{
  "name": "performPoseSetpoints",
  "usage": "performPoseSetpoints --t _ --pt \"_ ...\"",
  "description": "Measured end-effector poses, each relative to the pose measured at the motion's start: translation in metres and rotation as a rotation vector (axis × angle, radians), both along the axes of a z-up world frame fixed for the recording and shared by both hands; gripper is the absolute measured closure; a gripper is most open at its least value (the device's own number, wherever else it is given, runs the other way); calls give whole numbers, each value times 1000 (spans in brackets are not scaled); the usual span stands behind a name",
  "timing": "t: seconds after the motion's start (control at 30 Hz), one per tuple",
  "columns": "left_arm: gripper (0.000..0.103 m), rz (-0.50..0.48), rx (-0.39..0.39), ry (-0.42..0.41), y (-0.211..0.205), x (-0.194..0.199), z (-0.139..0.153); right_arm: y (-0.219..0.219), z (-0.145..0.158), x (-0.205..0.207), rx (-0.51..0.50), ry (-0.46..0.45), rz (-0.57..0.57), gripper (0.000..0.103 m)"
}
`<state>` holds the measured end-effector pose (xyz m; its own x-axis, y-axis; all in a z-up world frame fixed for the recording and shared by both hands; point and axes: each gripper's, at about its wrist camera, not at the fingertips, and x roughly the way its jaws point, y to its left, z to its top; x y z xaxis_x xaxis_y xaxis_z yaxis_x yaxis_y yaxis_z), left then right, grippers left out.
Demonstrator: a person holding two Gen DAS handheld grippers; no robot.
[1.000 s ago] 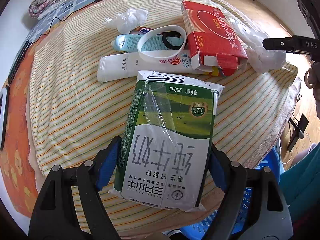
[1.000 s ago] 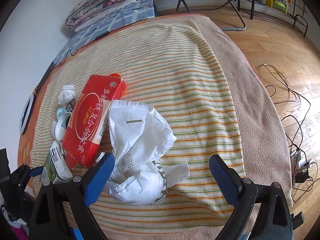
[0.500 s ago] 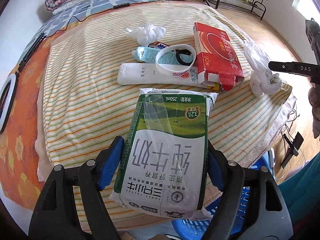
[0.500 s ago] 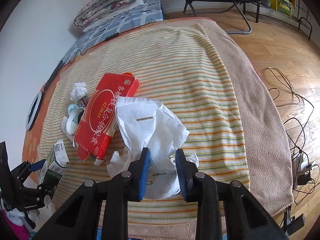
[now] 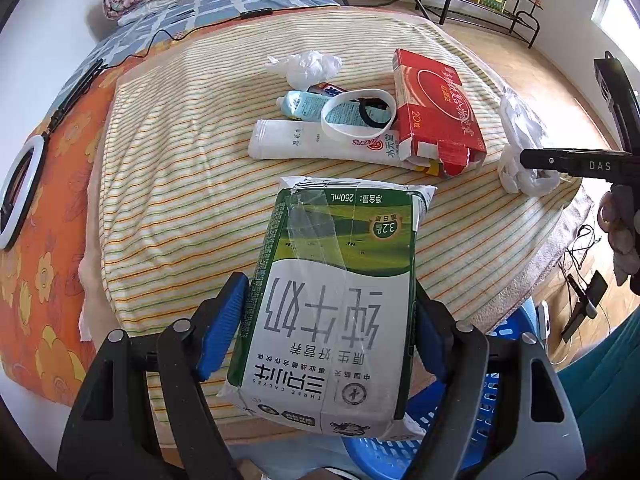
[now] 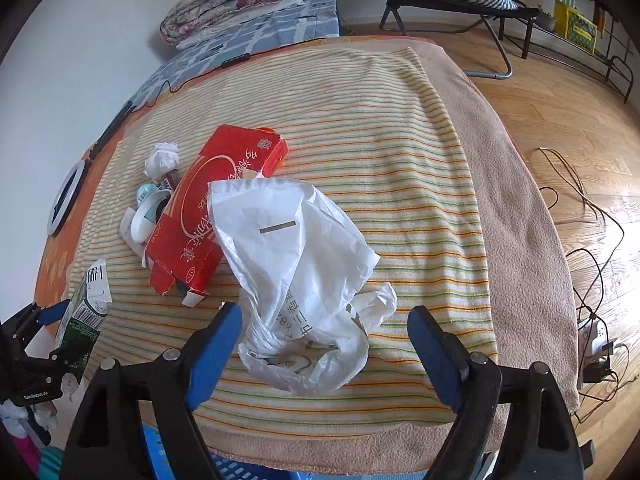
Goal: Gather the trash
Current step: 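Lift the milk carton with the left tool while the right tool grasps the white bag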
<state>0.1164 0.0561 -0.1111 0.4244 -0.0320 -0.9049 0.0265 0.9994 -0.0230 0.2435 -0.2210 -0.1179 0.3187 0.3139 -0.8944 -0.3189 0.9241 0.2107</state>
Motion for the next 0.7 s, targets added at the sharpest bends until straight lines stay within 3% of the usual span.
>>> performPoseSetpoints --t 0.2,0.27,0.37,0.43,0.7 --pt "25 14 -20 -22 -1 -11 8 7 -6 -5 0 14 31 57" --pt "25 16 -34 -31 -2 -16 12 4 3 -9 6 -16 25 83" --pt "25 25 -42 -47 -4 -25 18 -7 15 -14 28 -49 -5 86" --pt "25 28 -52 -61 -6 -32 23 -12 19 -19 26 -69 -14 101" --pt "25 71 -85 -78 -8 -55 32 -19 35 -37 53 -148 -10 103"
